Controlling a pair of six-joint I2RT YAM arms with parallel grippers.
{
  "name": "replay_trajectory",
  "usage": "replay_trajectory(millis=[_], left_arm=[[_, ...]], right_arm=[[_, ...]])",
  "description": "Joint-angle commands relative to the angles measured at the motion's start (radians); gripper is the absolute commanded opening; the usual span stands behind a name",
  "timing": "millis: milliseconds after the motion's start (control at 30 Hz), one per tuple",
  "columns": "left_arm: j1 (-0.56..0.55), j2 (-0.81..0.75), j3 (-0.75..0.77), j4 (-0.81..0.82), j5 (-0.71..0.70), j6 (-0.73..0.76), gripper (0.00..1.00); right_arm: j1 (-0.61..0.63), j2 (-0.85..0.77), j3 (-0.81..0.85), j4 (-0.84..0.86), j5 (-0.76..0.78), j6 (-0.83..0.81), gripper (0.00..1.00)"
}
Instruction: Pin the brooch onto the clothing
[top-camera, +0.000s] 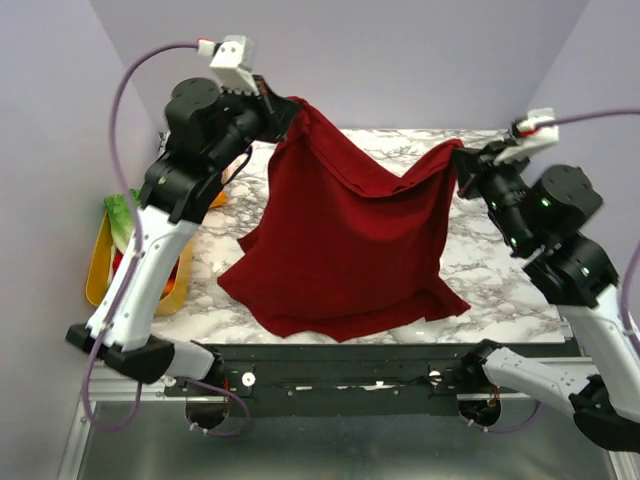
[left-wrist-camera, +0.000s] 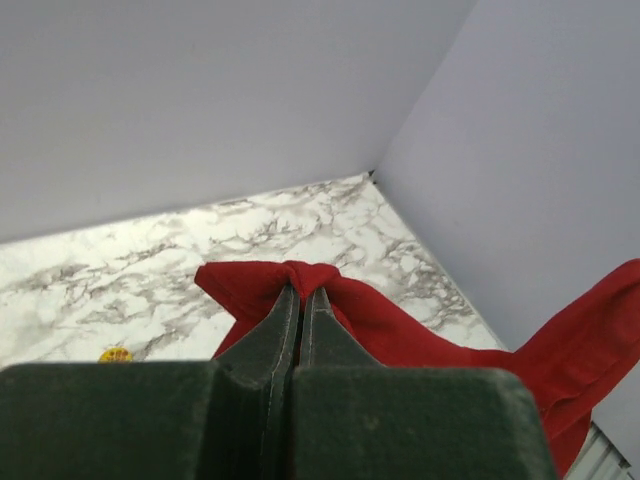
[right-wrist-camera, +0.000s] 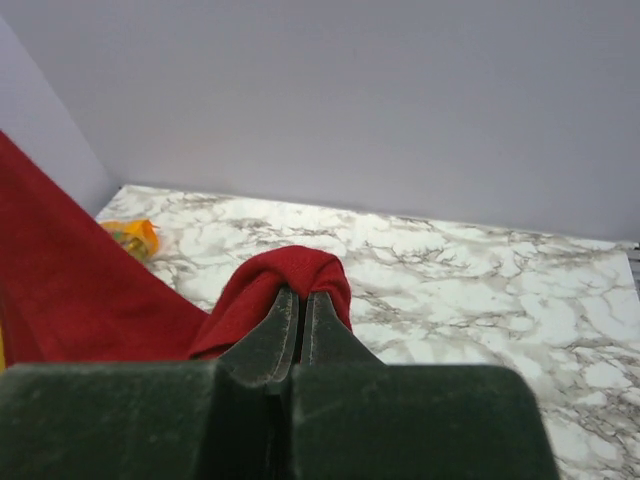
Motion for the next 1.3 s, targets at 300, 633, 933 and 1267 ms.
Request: replay_trajectory(millis=[300, 633, 933, 1267], left_arm=[[0.197, 0.551, 0.848, 0.047, 0.143, -0.195, 0.00], [0.239, 0.451, 0.576, 0.263, 0.116, -0.184, 0.00], [0.201, 0.237, -0.335, 0.617, 0.159, -0.257, 0.00], [0.078, 0.054, -0.961, 0.699, 0.082, -0.257, 0.00]], right_arm=[[-0.426, 0.570, 0.710, -0.011, -0.493, 0.145, 0.01], [-0.526, 0.609, 0.774, 0.047, -0.496, 0.116, 0.00], [-0.529, 0.426, -0.084, 0.228, -0.406, 0.197, 0.00], [-0.528, 0.236, -0.665, 0.259, -0.379, 0.335, 0.00]])
